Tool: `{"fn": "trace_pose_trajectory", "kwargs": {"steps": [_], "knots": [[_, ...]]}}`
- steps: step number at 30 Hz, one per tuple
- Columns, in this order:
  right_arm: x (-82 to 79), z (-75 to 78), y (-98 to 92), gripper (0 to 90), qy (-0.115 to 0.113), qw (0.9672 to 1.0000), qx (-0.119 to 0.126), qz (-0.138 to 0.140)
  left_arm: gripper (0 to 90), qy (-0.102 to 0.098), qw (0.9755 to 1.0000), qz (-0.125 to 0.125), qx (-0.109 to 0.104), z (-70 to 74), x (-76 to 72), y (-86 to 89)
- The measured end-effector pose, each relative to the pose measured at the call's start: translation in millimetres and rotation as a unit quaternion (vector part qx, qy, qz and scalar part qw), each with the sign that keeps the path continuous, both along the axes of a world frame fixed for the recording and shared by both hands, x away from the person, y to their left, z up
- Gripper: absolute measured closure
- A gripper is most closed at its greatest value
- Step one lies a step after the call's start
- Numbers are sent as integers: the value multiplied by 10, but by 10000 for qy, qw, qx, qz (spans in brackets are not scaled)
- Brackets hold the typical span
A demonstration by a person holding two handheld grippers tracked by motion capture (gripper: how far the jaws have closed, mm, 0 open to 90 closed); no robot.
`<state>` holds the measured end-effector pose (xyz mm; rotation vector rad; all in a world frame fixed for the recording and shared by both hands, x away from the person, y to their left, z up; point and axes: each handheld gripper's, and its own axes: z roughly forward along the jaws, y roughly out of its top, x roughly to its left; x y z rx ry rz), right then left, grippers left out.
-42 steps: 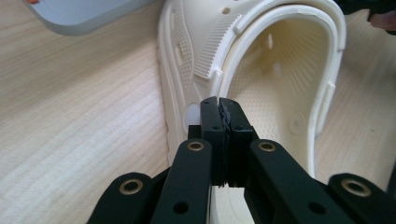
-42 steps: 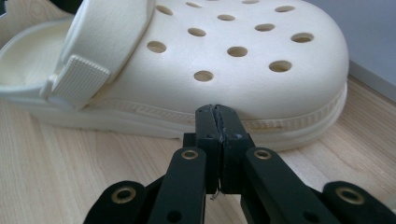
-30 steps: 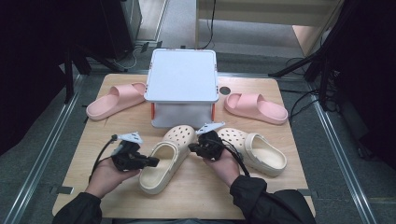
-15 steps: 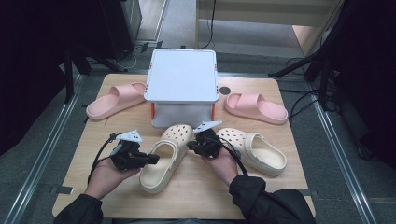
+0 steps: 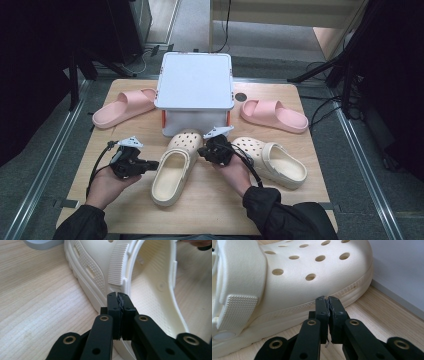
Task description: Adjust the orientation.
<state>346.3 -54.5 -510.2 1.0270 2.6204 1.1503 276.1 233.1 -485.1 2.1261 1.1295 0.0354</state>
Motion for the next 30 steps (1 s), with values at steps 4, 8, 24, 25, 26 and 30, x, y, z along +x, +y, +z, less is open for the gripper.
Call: {"fn": "trace_pose_trajectory", "kwargs": {"steps": [4,8,24,25,26,30], "knots": [[8,-3,-1,876,-14,10000,-27,-25,893,82,9999,-62,-122,-9,-8,-3],[19,-4,6,877,-42,9999,-96,-15,894,75,9998,-108,-156,-15,-27,-40],[63,30,-54,835,-35,9999,-62,-142,814,56,9983,-503,-281,-34,-62,-187],[63,30,-54,835,-35,9999,-62,-142,788,56,9983,-503,-281,-34,-62,-187],[60,95,-107,835,-50,9998,132,-153,788,-71,9986,-334,-408,18,-51,-115],[23,197,-161,822,-69,9992,358,-153,758,-300,9979,-257,-516,126,-41,-57]]}}
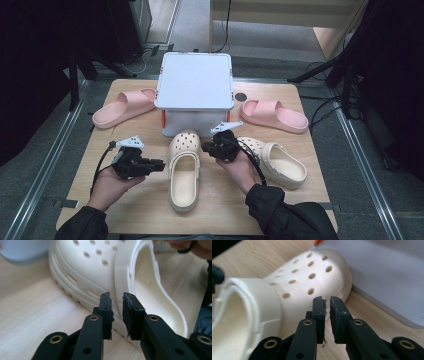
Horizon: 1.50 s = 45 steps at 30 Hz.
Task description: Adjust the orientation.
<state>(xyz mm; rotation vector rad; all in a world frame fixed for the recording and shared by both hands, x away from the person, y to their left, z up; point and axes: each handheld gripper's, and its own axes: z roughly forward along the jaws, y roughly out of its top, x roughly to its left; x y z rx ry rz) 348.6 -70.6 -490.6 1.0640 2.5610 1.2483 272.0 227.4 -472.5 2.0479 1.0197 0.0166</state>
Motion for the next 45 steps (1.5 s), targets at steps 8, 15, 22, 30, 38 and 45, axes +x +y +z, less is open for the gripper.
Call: {"fn": "trace_pose_trajectory", "kwargs": {"steps": [8,15,22,30,38,45], "knots": [[-214,175,-64,704,-3,9996,218,177,642,-76,9996,-254,-64,236,123,7],[-410,311,-180,623,-23,9994,279,219,690,-231,9995,-210,-56,459,323,-19],[-630,375,-189,583,-83,9991,222,342,864,-373,9992,-158,-64,690,616,-30],[-733,330,-157,554,33,9994,155,306,892,-377,9993,-4,-18,901,848,-19],[-806,272,-111,515,55,9998,90,190,895,-446,9989,120,-45,1052,1131,19],[-809,195,-12,467,114,9998,140,55,894,-480,9988,96,33,1001,1247,21]]}}
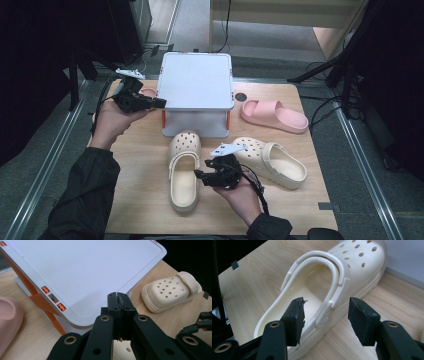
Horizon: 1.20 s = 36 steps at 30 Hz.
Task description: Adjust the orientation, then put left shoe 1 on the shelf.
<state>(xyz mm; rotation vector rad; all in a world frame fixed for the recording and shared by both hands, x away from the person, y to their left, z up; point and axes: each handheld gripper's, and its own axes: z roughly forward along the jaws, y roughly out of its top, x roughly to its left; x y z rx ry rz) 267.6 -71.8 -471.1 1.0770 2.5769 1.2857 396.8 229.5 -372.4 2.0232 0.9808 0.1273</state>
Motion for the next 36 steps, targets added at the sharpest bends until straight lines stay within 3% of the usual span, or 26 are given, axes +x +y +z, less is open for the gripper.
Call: {"fn": "trace_pose_trajectory", "kwargs": {"steps": [3,9,21,25,32,36], "knots": [[6,-35,35,452,26,10000,-38,-50,894,12,9999,47,121,-60,54,-11],[39,-128,133,448,-22,9996,-103,-259,894,41,10000,43,-67,-98,98,34],[192,-247,355,455,41,9985,-300,-467,892,-29,10000,43,35,-91,79,21],[272,-292,381,491,3,9973,-431,-601,892,-68,9999,37,65,-91,72,18],[291,-288,384,538,17,9971,-488,-579,892,-67,10000,46,43,-95,70,23],[287,-268,366,632,40,9972,-461,-594,890,-65,10000,39,23,-97,70,24]]}}
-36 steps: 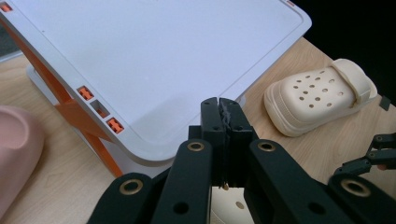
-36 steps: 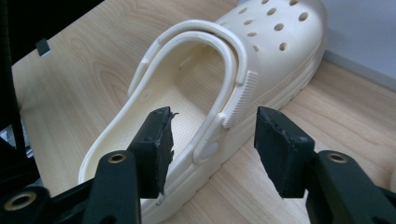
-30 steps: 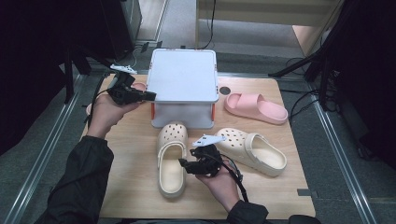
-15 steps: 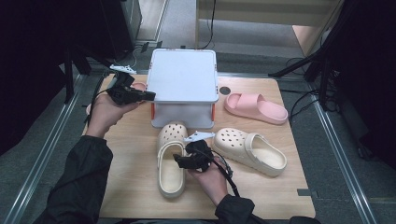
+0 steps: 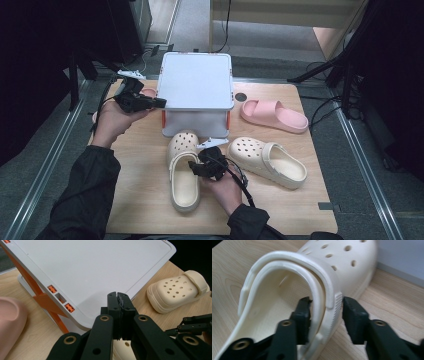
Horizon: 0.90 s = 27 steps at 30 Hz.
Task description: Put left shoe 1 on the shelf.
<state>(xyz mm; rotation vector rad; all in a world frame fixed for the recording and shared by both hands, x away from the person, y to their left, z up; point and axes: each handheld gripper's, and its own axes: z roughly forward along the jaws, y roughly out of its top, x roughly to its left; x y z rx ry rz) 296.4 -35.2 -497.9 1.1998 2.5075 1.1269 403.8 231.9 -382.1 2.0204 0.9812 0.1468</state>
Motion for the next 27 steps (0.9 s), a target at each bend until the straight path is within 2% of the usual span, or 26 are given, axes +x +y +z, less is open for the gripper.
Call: {"fn": "trace_pose_trajectory", "kwargs": {"steps": [2,3,7,11,14,16,17,20,21,27], "knots": [[6,17,-30,740,-37,10000,57,-33,886,-5,10000,-2,4,1,-1,0],[28,34,-53,764,-31,9999,153,-40,886,-7,10000,2,11,1,-2,-3],[56,67,-56,776,-63,10000,70,22,885,1,10000,-11,-8,0,-1,1],[66,107,-47,777,-3,9999,152,30,885,12,10000,-3,-19,0,-1,2],[92,209,-43,780,-135,9998,167,32,885,12,10000,-1,-8,1,-2,2],[105,243,-46,780,-144,9997,190,2,885,20,10000,0,-25,0,-1,3],[154,306,-58,780,-197,9995,256,-39,885,25,10000,2,-39,-2,-1,5],[220,357,-62,779,-257,9992,291,-97,885,33,10000,3,-51,-4,0,7],[294,394,-61,779,-295,9989,318,-193,885,36,10000,1,-62,-5,1,10],[541,429,-19,777,-400,9972,346,-530,885,39,10000,-3,-63,-5,1,10]]}}
